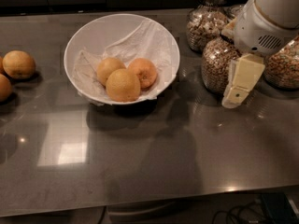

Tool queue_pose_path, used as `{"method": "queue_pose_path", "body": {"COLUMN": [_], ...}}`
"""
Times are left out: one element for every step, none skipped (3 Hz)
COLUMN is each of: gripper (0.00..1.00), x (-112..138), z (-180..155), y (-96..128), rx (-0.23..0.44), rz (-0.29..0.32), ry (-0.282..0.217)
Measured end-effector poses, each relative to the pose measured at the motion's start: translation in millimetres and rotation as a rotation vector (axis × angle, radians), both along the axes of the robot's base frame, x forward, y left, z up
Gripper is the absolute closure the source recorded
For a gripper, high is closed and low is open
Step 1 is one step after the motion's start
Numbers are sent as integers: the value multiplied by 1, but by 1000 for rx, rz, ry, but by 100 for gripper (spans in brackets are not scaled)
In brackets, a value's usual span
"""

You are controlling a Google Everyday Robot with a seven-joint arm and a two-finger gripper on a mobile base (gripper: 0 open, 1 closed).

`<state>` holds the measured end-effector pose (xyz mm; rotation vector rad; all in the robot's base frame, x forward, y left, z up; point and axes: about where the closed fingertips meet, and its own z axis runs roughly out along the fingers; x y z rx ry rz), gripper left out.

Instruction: Pick orange from white bowl

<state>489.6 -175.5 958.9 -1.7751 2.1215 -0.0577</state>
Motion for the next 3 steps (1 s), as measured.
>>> {"method": "queue_pose_path", "body": {"gripper": [0, 0, 0], "x": [22, 22, 34], "z": [0, 0, -1], "y": [27, 27, 37], "rx": [38, 38, 74], "rz": [59, 59, 71], "ry": [-45, -45, -68]}}
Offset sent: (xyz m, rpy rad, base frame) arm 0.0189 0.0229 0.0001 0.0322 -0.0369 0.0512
